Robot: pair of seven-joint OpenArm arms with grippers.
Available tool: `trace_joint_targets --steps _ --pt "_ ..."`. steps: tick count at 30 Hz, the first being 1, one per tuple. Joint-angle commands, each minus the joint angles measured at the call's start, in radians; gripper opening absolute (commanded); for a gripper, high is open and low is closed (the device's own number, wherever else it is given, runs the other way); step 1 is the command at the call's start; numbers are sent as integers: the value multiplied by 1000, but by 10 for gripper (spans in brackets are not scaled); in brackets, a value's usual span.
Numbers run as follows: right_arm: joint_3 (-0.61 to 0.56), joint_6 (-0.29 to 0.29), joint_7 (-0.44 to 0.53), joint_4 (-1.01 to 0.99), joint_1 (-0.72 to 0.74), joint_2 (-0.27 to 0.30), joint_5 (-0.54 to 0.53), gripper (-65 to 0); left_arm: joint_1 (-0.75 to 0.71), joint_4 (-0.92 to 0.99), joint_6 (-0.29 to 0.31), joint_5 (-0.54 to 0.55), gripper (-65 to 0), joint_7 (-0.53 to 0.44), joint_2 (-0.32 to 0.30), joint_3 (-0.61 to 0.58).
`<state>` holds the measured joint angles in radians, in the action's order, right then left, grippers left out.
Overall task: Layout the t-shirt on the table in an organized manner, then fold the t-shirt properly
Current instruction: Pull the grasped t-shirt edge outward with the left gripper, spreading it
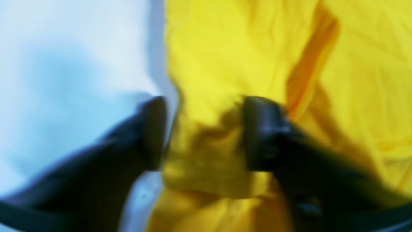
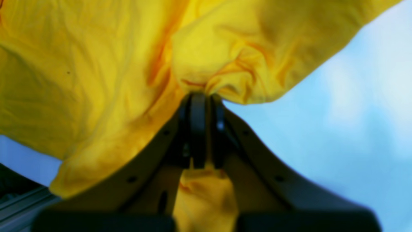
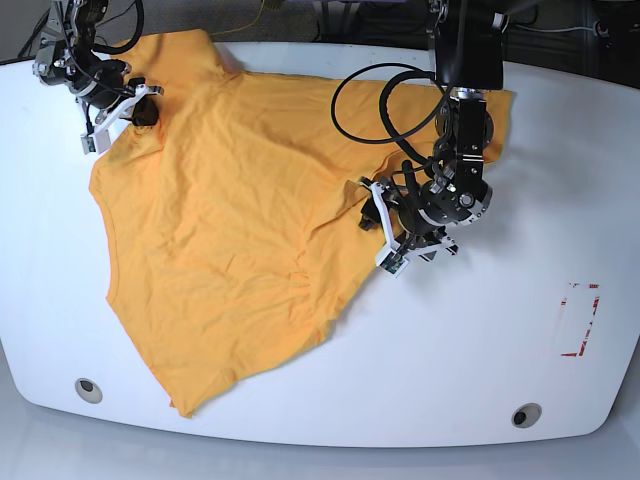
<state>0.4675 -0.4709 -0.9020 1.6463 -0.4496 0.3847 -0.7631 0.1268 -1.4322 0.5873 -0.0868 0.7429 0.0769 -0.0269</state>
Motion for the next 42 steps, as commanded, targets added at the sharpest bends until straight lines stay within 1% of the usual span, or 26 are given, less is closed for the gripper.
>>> trace_joint_targets --steps 1,2,4,6,8,14,18,24,29,33,42 --pt "10 -4 13 13 1 15 -12 -644 14 -17 -2 5 -461 -47 4 -3" --pt "10 -4 13 13 1 13 -12 -644 14 -15 -2 3 -505 -50 4 -3" --pt "10 -4 13 13 1 13 -12 -644 14 -14 -2 3 -570 -50 2 -3" --pt "10 -4 13 13 1 13 -12 -644 14 -14 -2 3 -614 -50 2 -1" --pt "10 -4 13 13 1 13 -12 -644 14 -14 -3 3 -633 -50 2 0" --pt "10 -1 13 13 1 13 -12 -644 14 -31 -3 5 -628 -52 1 18" --pt "10 -1 13 13 1 13 -12 -644 14 -81 -3 3 -628 -50 1 49" --pt "10 1 13 13 1 13 -12 -644 20 -189 -3 2 -628 -42 -4 49" --pt "10 1 13 13 1 13 -12 -644 55 -239 -3 2 -627 2 -58 46" --pt "10 1 13 13 1 12 -12 -644 92 -241 -3 2 -627 7 -91 49" --pt "10 -1 13 13 1 12 -12 -644 190 -192 -3 2 -627 7 -230 49"
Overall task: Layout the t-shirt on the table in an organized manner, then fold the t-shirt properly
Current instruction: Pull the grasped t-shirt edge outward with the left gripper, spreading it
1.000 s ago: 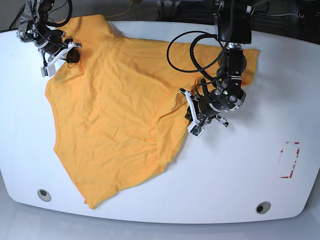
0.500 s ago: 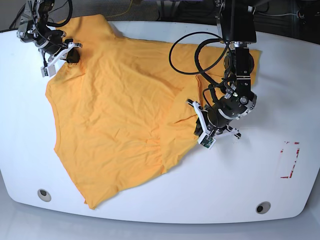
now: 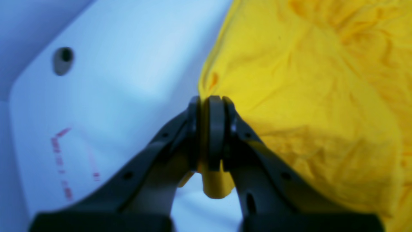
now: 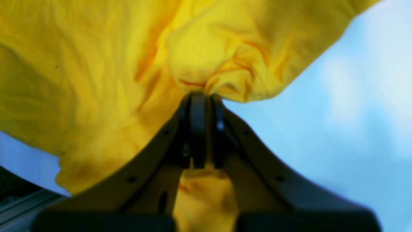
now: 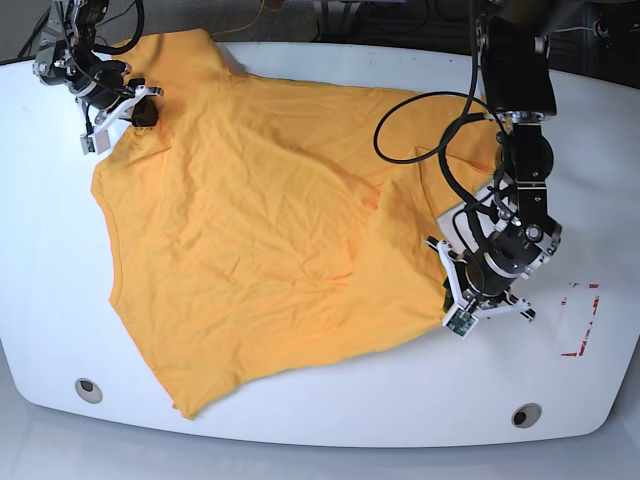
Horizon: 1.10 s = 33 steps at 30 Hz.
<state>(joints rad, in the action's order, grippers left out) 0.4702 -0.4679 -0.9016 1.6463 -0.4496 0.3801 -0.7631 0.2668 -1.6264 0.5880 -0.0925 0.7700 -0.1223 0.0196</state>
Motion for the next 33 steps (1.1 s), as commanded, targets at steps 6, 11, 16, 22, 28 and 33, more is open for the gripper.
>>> trace_joint_targets --steps 6,11,16,22,28,33 --pt "8 -5 12 13 1 16 -12 -644 127 71 -4 7 -627 -24 -104 3" --pt "8 -5 12 13 1 16 -12 -644 200 148 -4 7 -627 -25 -147 0" --pt "8 -7 12 13 1 16 -12 -644 274 206 -4 7 -627 -27 -156 0" --pt "8 -7 12 13 -4 15 -12 -644 348 266 -4 7 -625 -27 -184 -42" --pt "9 -9 12 13 -8 15 -14 -644 395 318 -4 7 -625 -27 -233 -126" --pt "9 -9 12 13 -8 15 -14 -644 403 323 -4 7 -623 -27 -277 -168"
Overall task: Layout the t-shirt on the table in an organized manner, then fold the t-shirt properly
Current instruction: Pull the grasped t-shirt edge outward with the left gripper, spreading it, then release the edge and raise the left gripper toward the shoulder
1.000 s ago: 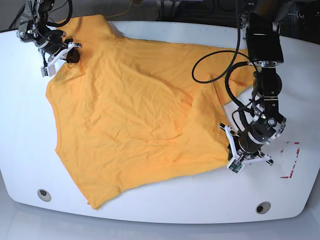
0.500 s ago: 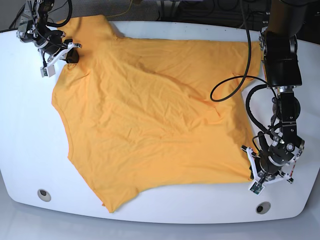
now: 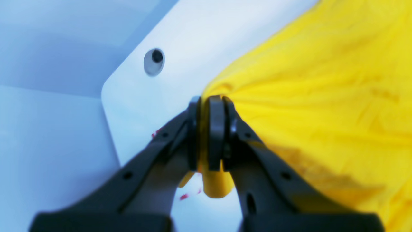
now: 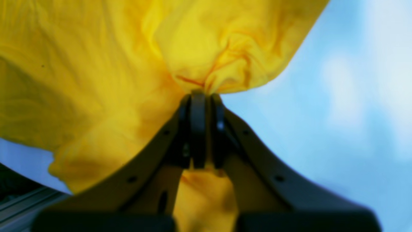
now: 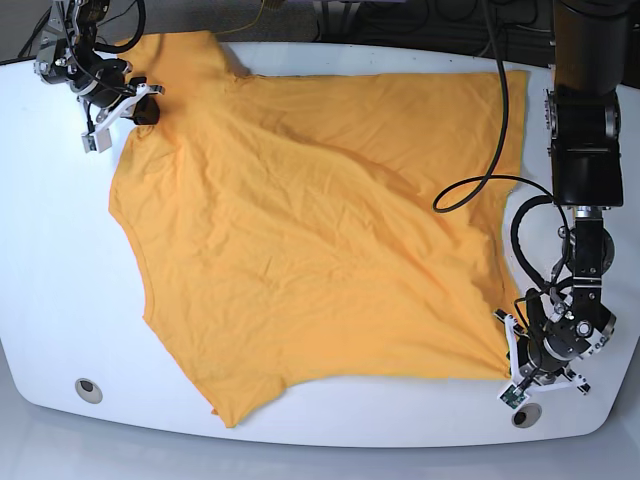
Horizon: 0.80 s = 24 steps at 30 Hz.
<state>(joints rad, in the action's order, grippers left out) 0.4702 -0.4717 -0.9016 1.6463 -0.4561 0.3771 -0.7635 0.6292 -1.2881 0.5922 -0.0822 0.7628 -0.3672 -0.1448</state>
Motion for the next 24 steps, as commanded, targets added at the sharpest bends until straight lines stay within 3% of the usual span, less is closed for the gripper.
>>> trace_joint_targets --steps 1,3,10,13,16,20,24 --pt "9 -5 12 13 -2 18 -14 -644 41 -15 -8 -3 -615 -19 -45 -9" --pt "9 -5 12 13 -2 18 -14 -644 41 -15 -8 -3 -585 -19 -62 -16" --pt "9 -5 12 13 -2 18 -14 -644 42 -15 -10 -1 -295 -19 -129 -17" --pt "9 -5 12 13 -2 18 -15 -644 42 -15 -11 -1 -202 -19 -155 -16" --pt "9 -5 12 13 -2 18 -15 -644 42 -15 -22 -1 -160 -19 -175 -16" --pt "9 -5 12 13 -2 18 -15 -644 42 -17 -84 2 -154 -19 -207 -16" --pt "9 -5 12 15 -2 18 -15 -644 42 -37 -94 6 -154 -19 -223 -11"
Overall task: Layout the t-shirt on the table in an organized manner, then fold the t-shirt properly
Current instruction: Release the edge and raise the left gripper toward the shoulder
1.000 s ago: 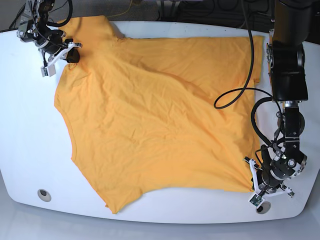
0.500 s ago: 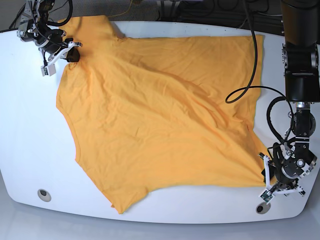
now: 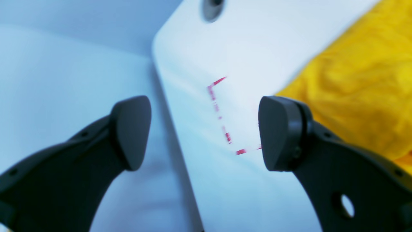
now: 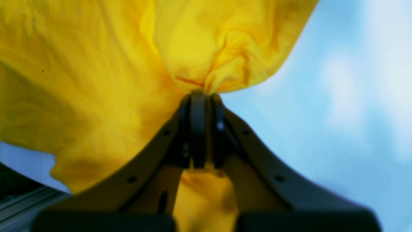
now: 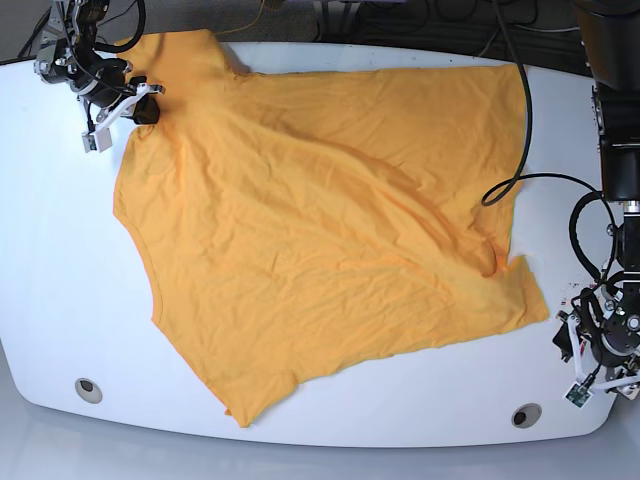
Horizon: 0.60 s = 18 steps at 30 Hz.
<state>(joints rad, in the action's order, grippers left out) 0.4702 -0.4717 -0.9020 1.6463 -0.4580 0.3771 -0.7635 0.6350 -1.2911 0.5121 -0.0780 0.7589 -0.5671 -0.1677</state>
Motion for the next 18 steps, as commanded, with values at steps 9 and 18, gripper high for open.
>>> trace_joint_targets --steps 9,18 --pt "11 -5 13 18 3 18 -15 -644 -91 -289 79 2 -153 104 -8 161" --pt "12 -5 13 18 14 21 -15 -644 -387 -611 185 -1 -153 313 141 307"
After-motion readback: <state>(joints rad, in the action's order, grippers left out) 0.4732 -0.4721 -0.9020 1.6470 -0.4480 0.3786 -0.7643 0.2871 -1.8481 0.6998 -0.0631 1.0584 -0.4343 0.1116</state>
